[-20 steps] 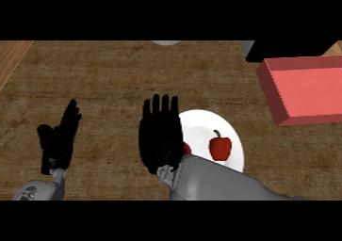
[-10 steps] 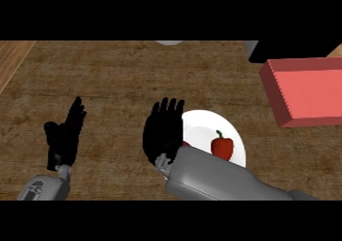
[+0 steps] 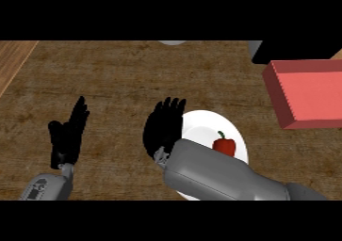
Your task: Pick the pear from the plate and place it in the cardboard box
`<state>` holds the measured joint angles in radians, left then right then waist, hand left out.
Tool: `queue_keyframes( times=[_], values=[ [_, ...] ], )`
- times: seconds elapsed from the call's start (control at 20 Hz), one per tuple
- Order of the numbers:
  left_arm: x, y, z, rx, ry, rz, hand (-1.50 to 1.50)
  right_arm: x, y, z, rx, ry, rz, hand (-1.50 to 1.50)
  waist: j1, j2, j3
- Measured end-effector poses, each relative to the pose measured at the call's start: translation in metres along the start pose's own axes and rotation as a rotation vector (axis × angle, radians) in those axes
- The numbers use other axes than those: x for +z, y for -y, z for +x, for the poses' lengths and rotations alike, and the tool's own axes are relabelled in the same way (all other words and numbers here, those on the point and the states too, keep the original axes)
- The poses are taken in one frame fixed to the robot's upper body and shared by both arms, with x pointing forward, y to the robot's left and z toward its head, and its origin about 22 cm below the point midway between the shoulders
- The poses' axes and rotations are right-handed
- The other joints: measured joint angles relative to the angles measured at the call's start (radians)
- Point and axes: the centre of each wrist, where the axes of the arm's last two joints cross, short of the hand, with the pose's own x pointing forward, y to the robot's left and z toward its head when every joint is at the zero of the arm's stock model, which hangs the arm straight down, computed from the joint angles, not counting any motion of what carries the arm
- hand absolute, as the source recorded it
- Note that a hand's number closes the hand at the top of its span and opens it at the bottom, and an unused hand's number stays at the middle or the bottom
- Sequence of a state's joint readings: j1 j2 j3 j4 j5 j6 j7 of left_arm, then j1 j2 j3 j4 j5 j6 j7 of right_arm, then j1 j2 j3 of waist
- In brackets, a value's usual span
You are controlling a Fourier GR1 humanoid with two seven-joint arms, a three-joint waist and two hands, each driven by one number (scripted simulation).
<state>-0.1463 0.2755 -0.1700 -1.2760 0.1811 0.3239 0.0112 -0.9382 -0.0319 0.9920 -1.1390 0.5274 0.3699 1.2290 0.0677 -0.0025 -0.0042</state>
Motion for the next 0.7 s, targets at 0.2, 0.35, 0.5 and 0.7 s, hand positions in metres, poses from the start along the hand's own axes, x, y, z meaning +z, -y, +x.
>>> queue_keyframes(
  times=[0.2,0.35,0.5,0.7],
  values=[
    [-0.004,-0.003,0.003,-0.003,0.004,0.001,0.00,-0.008,-0.004,0.001,0.016,-0.025,0.024,-1.50,0.001,0.001,0.000],
    [-0.004,0.000,0.001,-0.001,0.003,-0.003,0.00,-0.012,-0.008,0.001,0.024,-0.040,0.036,-1.50,0.003,0.000,0.000],
    [-0.005,0.002,0.001,-0.002,0.005,-0.005,0.00,-0.016,-0.013,0.002,0.029,-0.059,0.041,-1.50,0.005,0.001,0.000],
    [-0.006,0.002,0.002,-0.005,0.010,-0.006,0.00,-0.023,-0.015,0.001,0.023,-0.084,0.051,-1.50,0.007,0.001,0.001]
  ],
)
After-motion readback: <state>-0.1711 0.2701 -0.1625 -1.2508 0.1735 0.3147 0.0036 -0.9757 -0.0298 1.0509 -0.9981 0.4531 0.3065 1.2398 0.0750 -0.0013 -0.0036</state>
